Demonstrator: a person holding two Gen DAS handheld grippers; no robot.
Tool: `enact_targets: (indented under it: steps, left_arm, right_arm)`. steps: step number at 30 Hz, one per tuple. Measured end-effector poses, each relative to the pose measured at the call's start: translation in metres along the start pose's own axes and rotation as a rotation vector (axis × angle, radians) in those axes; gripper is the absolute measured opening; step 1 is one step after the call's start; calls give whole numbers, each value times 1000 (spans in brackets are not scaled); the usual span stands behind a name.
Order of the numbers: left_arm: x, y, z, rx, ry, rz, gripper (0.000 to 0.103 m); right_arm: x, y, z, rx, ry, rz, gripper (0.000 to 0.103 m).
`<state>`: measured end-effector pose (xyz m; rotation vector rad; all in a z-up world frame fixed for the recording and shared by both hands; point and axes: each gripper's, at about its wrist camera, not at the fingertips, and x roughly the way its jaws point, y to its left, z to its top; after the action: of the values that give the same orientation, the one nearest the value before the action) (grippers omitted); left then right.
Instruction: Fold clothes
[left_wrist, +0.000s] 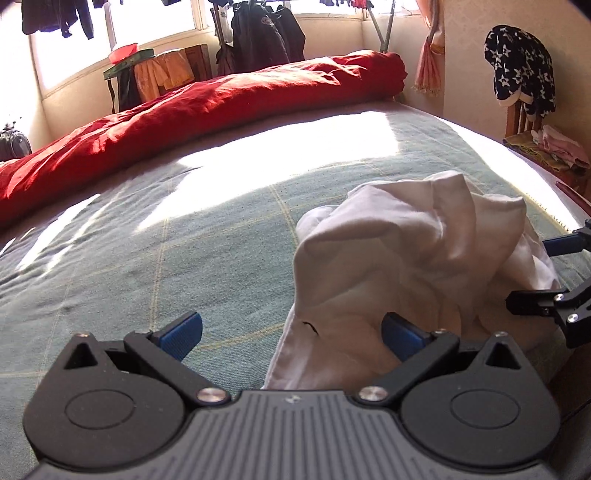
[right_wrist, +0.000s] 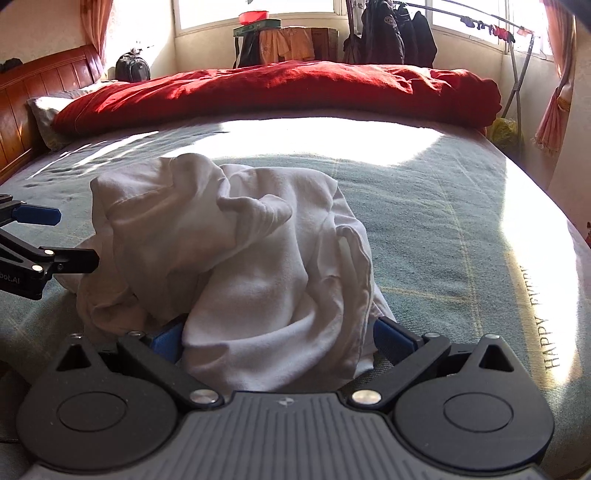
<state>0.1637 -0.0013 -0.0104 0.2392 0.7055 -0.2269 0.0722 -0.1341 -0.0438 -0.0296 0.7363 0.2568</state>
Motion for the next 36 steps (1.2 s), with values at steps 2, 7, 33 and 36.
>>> enact_targets:
  steps: [2,7,33,36]
  left_arm:
    - [1,1,8,11,-15,-9,103]
    - [14,-8,21,36,-19,-52,103]
    - [29,61,37,-102,-120,260,102]
    - [27,73,38,-113,-128,298,102]
  right_arm:
    - [-4,-1,0,1,-13,3,103]
    - [-8,-4,0,4,-17,5,103]
    - [-10,-11,3,34,-11,13,103]
    - [-10,-9,4,37,-22,17,103]
